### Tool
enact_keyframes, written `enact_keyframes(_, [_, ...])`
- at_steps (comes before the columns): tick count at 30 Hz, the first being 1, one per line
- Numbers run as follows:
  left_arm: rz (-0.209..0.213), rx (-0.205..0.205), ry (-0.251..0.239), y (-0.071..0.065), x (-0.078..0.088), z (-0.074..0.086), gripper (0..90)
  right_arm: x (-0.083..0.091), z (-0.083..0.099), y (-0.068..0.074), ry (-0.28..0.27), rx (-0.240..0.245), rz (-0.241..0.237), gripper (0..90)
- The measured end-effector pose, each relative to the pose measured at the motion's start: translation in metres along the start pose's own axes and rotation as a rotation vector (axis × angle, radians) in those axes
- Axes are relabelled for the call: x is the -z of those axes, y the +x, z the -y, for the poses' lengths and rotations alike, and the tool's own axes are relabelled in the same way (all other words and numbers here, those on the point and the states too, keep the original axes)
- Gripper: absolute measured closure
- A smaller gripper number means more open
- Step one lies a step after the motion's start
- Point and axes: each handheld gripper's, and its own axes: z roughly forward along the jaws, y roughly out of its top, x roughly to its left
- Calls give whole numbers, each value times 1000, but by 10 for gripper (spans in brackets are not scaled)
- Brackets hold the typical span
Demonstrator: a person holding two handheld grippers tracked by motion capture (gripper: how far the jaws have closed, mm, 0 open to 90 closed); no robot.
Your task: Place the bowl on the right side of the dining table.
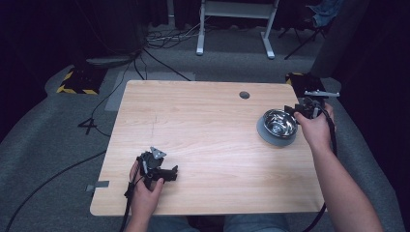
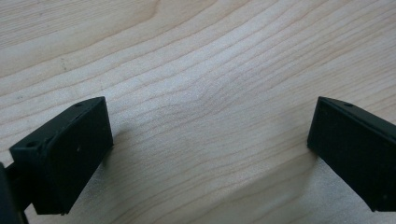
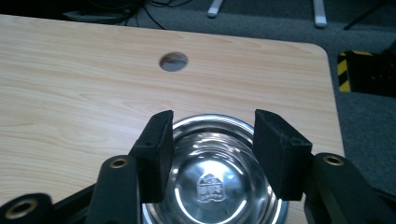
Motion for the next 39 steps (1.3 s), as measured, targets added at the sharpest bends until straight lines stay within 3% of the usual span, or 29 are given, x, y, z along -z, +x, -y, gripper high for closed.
enact_keyframes(8, [3,1,-2,0,0,0,3,15,-10,26,-21,50,-74,484])
enact_keyframes(12, [2,0,0,0,0,0,3,25,-17,45,-38,99,-124,484])
enact_keyframes(20, [1,0,0,0,0,0,2,38,-19,76,-53,146,-208,476])
enact_keyframes(31, [1,0,1,0,0,0,3,51,-14,109,-53,209,-297,470])
enact_keyframes(39, [0,0,0,0,0,0,3,55,-1,128,-34,255,-341,464])
